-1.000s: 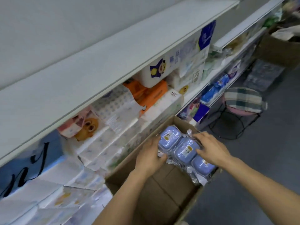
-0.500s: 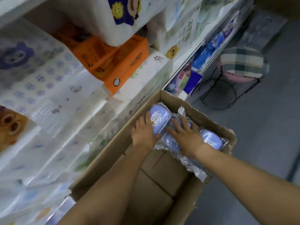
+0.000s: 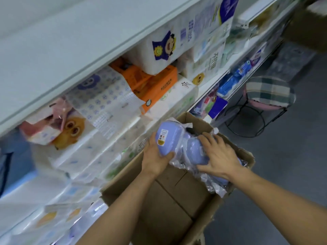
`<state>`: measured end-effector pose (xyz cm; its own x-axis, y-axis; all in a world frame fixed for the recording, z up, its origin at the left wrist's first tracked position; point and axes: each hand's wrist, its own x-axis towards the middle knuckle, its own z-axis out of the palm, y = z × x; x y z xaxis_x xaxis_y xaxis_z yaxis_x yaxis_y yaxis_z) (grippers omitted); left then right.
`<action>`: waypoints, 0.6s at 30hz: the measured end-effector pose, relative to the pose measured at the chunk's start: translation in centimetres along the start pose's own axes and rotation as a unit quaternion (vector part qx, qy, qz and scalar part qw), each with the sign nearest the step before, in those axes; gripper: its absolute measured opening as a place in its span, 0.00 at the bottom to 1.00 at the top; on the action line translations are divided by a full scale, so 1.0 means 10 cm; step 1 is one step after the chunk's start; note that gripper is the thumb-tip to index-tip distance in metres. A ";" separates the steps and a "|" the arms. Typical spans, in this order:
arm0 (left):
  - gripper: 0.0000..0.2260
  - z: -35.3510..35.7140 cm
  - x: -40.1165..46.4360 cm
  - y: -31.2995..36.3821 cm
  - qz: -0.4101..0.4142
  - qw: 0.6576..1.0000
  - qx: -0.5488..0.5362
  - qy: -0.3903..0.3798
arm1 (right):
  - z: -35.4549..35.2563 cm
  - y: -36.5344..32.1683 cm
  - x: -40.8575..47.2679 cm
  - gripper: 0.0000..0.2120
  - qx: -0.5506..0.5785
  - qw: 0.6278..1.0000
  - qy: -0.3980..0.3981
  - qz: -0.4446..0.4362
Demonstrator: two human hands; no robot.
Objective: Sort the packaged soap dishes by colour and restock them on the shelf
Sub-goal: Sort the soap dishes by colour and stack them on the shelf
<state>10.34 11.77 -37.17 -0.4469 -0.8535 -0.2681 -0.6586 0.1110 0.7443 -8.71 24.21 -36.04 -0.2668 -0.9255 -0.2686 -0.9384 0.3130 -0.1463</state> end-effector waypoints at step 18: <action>0.25 -2.21 -1.93 0.79 0.068 0.946 -0.157 0.276 | -2.06 -1.71 -0.46 0.39 0.325 0.891 0.197 -0.247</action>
<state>27.09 17.87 -12.62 -0.0739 -0.9876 0.1387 -0.3658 0.1562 0.9175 4.05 18.76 -12.64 -0.0339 -0.9475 0.3179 -0.6717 -0.2139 -0.7093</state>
